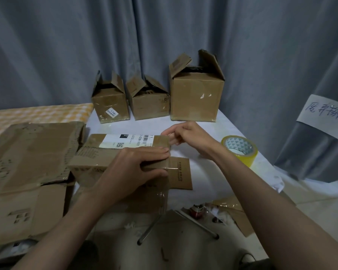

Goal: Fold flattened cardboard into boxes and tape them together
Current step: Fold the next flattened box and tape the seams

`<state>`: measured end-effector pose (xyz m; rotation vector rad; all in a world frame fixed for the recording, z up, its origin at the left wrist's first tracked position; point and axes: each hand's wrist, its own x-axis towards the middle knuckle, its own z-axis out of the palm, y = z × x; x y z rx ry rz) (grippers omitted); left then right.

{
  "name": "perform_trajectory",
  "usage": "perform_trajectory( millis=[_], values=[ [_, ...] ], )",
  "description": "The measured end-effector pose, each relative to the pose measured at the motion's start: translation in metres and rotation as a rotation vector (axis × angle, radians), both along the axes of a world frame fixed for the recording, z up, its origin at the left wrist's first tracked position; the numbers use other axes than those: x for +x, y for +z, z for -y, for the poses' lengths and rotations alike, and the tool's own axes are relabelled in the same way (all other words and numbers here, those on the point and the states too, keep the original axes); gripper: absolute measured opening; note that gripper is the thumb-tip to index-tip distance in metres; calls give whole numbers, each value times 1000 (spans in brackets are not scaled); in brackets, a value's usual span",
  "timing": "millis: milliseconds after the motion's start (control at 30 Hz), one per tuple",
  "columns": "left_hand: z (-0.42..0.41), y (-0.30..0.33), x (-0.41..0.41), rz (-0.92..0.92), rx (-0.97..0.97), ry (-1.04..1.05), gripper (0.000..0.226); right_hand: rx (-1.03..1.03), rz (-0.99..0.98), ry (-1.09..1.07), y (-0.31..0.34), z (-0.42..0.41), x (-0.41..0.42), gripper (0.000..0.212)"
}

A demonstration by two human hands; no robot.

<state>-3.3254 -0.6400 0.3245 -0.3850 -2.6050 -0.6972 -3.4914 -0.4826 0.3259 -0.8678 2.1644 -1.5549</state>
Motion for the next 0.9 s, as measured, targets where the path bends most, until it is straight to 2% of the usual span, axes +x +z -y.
perform_trajectory(
  millis=[267,367,500,900],
  values=[
    [11,-3,6,5,-2,-5,60,-120,324,201,-10,-11,-15,34],
    [12,-7,7,1,-38,19,65,-146,383,251,-14,-13,-20,30],
    [14,-8,8,-1,-62,70,72,-154,358,246,-21,-9,-24,27],
    [7,-13,10,-33,-175,113,71,-159,238,219,-30,-6,-29,21]
  ],
)
